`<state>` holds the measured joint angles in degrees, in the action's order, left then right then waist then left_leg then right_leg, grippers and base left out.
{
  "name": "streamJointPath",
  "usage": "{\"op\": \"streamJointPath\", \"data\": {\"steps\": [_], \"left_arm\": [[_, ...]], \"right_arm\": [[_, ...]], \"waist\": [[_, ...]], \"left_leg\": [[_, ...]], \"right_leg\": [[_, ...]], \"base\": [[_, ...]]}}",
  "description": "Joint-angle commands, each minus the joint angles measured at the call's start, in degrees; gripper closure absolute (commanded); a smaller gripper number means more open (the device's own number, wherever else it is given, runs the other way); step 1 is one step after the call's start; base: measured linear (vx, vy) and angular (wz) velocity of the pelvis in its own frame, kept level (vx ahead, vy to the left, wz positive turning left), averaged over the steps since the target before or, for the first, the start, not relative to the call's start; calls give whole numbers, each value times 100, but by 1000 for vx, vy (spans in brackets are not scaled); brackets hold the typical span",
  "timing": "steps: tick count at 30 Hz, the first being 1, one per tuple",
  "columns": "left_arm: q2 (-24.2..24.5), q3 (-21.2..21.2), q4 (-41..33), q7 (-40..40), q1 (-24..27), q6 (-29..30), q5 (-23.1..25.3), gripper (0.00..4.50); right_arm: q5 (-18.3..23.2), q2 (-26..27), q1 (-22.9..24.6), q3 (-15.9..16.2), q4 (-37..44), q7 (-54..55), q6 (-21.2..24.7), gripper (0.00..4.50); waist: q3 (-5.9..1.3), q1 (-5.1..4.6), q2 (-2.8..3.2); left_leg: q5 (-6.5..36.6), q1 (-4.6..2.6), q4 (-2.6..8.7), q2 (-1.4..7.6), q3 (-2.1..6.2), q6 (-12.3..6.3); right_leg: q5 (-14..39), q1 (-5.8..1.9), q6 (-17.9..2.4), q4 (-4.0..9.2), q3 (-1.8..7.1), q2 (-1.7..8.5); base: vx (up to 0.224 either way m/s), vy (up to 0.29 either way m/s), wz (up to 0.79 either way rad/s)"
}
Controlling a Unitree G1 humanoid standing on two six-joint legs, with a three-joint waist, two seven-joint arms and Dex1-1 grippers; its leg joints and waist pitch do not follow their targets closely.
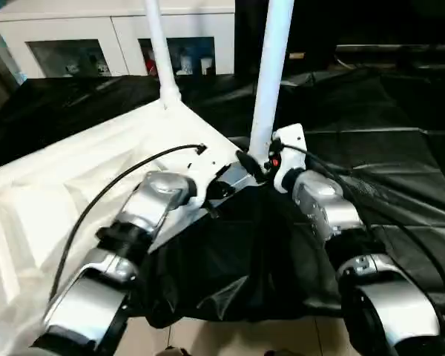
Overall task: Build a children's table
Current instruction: Insert table leg to table base
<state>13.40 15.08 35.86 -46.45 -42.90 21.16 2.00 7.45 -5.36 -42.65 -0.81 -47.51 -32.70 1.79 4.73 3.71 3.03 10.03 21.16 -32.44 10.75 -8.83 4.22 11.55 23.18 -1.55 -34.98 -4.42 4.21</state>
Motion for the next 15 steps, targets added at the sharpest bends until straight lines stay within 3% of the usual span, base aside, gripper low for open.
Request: {"op": "streamJointPath", "data": {"steps": [1, 6, 8, 11, 15], "left_arm": [[-14, 128, -351, -366, 55, -350, -128, 450], [131, 206, -638, -857, 287, -654, -264, 450], [318, 328, -986, -1411, 522, -825, -405, 450], [425, 373, -1118, -1685, 631, -867, -459, 450], [601, 377, -1281, -2062, 797, -956, -565, 450]], "right_arm": [[153, -13, 190, 335, 349, -634, 271, 53], [121, -459, 529, 657, 1010, -1400, 426, 53], [100, -981, 906, 912, 1728, -2141, 582, 53], [132, -1272, 1109, 1016, 2131, -2510, 752, 53], [216, -1768, 1415, 1132, 2683, -3049, 919, 53]], "waist": [[-526, 64, 19], [-547, 167, 13], [-543, 228, -11], [-547, 273, -4], [-514, 337, 9]], "left_leg": [[306, 5, 220, 213, 10, -794], [284, -1, 190, 226, 1, -763], [282, -3, 179, 233, -5, -768], [277, 5, 166, 242, -15, -806], [697, -16, 190, 262, -18, -598]], "right_leg": [[-769, -429, -1791, 279, 274, 412], [-769, -428, -1747, 252, 266, 409], [-725, -431, -1706, 253, 267, 404], [-696, -409, -1652, 241, 269, 396], [-2, -388, -1545, 300, 273, 406]], "base": [[0, 0, 0], [0, 0, 0], [0, 0, 0], [0, 0, 0], [0, 0, 0]]}}
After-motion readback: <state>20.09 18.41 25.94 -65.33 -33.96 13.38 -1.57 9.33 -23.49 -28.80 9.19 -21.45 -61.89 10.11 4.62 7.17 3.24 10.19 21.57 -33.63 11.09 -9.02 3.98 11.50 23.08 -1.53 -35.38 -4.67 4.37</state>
